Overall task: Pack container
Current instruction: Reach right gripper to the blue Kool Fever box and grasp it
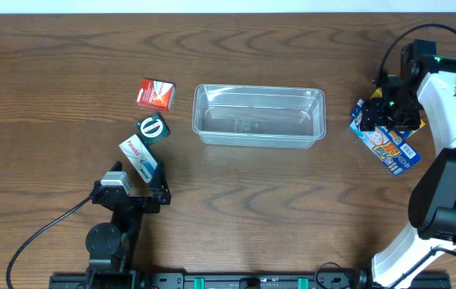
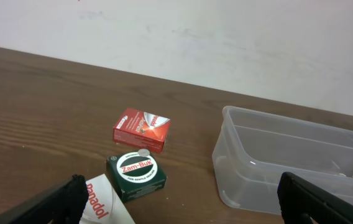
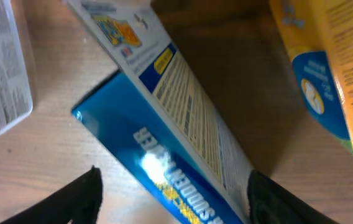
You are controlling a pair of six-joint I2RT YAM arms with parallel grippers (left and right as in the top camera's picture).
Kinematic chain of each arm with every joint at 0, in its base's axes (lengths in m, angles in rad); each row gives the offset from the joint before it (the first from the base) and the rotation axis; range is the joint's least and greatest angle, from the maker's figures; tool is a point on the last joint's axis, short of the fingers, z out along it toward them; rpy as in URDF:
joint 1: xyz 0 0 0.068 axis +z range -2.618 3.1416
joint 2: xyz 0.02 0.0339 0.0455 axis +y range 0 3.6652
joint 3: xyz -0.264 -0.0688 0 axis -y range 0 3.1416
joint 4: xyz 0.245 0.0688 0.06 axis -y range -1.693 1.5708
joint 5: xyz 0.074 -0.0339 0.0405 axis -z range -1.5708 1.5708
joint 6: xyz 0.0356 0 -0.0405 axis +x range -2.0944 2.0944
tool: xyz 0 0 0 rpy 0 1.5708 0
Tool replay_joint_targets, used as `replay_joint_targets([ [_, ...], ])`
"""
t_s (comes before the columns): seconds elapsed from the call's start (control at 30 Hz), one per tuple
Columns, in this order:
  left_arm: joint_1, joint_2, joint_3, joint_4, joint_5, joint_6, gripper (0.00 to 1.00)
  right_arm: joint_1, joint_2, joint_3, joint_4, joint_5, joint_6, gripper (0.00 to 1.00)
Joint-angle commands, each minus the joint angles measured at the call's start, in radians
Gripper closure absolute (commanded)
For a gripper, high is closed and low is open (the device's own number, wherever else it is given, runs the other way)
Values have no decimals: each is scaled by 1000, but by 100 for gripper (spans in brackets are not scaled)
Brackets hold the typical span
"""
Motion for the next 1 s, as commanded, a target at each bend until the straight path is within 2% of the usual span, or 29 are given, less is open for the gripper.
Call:
replay_joint_targets([
  [0.0,4,-1,-17,-33,20,10,2,-11,7,-30,16,3,-4,36],
  [0.13,4,-1,-17,-33,20,10,2,-11,7,-46,25,4,-4,54],
  [0.27,4,-1,-17,-33,20,9,2,-11,7,-46,29,3,-4,66],
  [0.73,4,-1,-17,-33,20,10,2,-10,7,-46,56,1,80,73],
  [0.97,4,-1,-17,-33,20,10,2,-10,7,-46,83,-48,85,82],
])
